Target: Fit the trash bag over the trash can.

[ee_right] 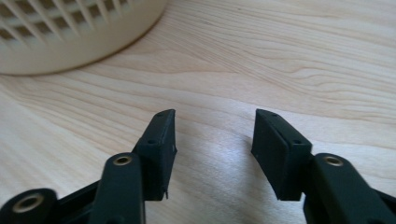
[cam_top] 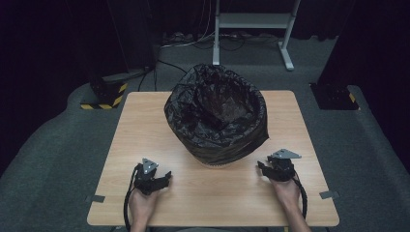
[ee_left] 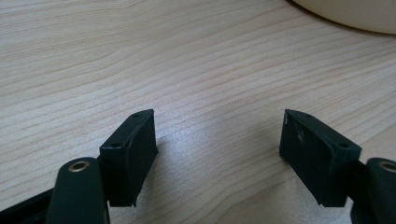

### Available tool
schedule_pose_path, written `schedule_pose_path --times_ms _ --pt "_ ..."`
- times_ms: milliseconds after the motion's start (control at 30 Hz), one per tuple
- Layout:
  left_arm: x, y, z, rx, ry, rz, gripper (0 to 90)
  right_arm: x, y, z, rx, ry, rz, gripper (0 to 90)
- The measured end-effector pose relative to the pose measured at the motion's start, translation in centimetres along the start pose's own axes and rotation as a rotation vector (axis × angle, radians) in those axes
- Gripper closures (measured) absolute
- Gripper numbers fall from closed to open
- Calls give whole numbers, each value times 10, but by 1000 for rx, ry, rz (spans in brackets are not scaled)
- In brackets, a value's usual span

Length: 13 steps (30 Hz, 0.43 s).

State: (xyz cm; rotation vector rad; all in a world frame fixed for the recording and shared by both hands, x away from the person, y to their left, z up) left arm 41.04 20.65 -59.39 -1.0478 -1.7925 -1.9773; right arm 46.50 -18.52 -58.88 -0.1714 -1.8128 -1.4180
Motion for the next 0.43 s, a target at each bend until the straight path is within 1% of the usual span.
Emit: schedule_pose_path --times_ms 67,133,433 --pt "0 0 0 1 0 0 273 0 0 -1 -3 -18 2 432" --pt "0 0 0 0 1 -1 273 -1 0 -3 -17 -17 5 409" --pt "0 0 0 -3 0 0 273 -1 -1 -4 -21 -23 8 379"
Point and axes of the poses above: each handheld gripper's, and its own axes: x roughly backward along the jaws, y roughly out of its top, z roughly to its left, the point moved 10 cm from there along -x, roughly forward along the jaws, and after that the axes turned 2 degrees about x, right-handed, at the moved point
